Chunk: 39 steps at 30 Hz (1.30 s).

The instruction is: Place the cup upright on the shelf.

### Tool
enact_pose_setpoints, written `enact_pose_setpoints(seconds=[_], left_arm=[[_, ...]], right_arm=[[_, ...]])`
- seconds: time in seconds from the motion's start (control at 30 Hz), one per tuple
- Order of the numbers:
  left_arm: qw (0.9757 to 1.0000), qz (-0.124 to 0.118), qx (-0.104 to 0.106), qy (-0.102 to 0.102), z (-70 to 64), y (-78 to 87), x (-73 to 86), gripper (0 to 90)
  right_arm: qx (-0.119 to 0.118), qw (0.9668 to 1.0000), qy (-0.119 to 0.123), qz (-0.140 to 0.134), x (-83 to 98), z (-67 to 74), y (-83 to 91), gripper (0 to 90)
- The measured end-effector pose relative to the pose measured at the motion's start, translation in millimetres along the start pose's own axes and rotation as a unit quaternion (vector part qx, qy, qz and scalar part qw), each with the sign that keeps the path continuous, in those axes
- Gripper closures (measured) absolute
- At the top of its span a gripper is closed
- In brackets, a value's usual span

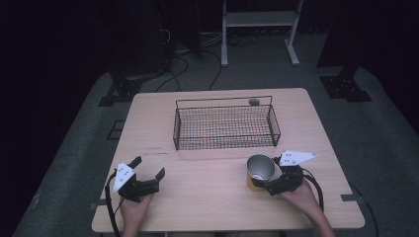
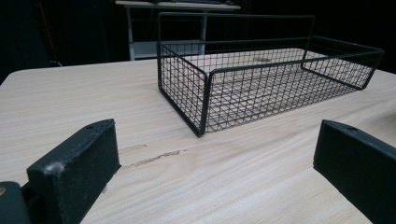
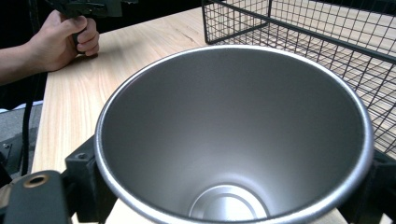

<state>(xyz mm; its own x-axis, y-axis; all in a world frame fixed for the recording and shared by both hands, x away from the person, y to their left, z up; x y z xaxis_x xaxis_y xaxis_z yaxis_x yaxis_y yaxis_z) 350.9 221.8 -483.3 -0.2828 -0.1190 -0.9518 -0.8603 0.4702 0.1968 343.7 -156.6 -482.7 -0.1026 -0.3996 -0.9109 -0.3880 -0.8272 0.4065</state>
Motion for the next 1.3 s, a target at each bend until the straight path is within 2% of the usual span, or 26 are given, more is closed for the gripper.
enact_pose_setpoints(seconds=[0.17,0.27,0.63,0.67,0.77,1.0,1.3], left_arm=[[1.0,0.0,-0.001,0.0,0.1,-0.1,0.1,0.0],[1.0,0.0,0.0,0.0,0.1,0.0,0.0,0.0],[1.0,0.0,0.001,0.001,0.1,0.0,0.0,0.0],[1.0,0.0,0.001,0.001,0.2,0.1,0.0,0.0],[1.0,0.0,0.001,0.001,0.2,0.0,-0.1,0.0],[1.0,0.0,0.001,0.001,0.3,0.2,0.0,0.0],[1.0,0.0,0.0,0.0,0.2,0.0,0.1,0.0]], right_arm=[[0.003,1.0,0.002,0.002,-0.3,0.1,0.5,11.9],[0.002,0.9999,0.007,0.012,-1.6,0.0,0.8,12.2],[-0.006,1.0,0.0,-0.002,-14.4,-0.5,6.7,12.5],[-0.004,1.0,0.002,0.007,-14.7,-1.9,7.9,12.5],[-0.006,0.9999,0.001,0.01,-15.8,-2.5,9.3,12.6],[-0.016,0.9998,-0.009,-0.001,-25.5,-3.6,15.6,12.6],[-0.024,0.9997,-0.009,-0.007,-37.7,-6.6,20.1,12.6]])
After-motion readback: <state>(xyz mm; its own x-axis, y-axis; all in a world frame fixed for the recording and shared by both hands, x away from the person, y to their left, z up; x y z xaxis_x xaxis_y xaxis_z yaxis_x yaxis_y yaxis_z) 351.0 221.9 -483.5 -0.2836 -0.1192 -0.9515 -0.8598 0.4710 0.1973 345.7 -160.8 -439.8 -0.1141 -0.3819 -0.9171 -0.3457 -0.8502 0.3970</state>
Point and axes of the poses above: each handheld gripper's, and its own axes: y roughly backward along the jaws, x roughly out of its underside, z roughly to its left, the point moved 8 cm from there along -y, roughly forward along the jaws, and after that the axes turned 12 degrees about y, right-handed, at the moved point
